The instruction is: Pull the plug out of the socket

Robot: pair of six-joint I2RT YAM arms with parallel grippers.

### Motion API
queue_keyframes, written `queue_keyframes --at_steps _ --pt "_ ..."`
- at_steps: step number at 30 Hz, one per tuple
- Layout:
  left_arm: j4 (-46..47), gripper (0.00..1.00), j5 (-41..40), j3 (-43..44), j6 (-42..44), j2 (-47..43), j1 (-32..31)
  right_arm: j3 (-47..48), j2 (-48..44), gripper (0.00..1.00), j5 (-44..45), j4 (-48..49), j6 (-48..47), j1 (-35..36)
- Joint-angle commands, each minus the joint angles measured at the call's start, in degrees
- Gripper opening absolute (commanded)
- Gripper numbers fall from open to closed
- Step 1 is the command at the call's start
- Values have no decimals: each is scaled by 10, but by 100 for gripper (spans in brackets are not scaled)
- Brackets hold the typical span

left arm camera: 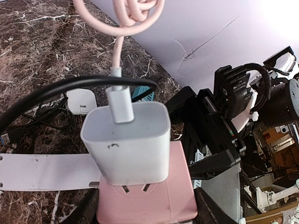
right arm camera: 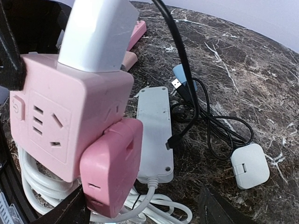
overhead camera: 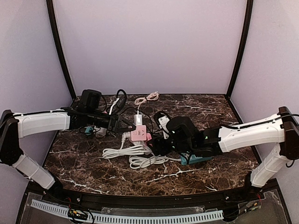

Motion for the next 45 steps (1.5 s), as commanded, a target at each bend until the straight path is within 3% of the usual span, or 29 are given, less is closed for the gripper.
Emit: queue_keyframes --at_steps 1,15,24,30,39,42,45 --pt "37 25 33 4 4 -42 6 6 2 77 50 -41 -1 6" --pt "22 25 101 20 5 -26 6 21 -11 75 115 -73 -15 -3" --pt "-10 25 39 18 37 -52 8 -14 -86 75 83 -64 44 -12" --pt "59 25 1 -23 6 -93 17 -70 -139 78 -15 31 159 -31" --pt "130 25 -9 -63 -9 -127 17 -63 -95 86 -149 165 297 -35" --pt "135 25 3 -62 -15 -124 17 -54 -71 84 -162 176 284 -36" --pt "129 24 20 -50 -22 -110 17 -54 -58 82 -160 179 186 -33"
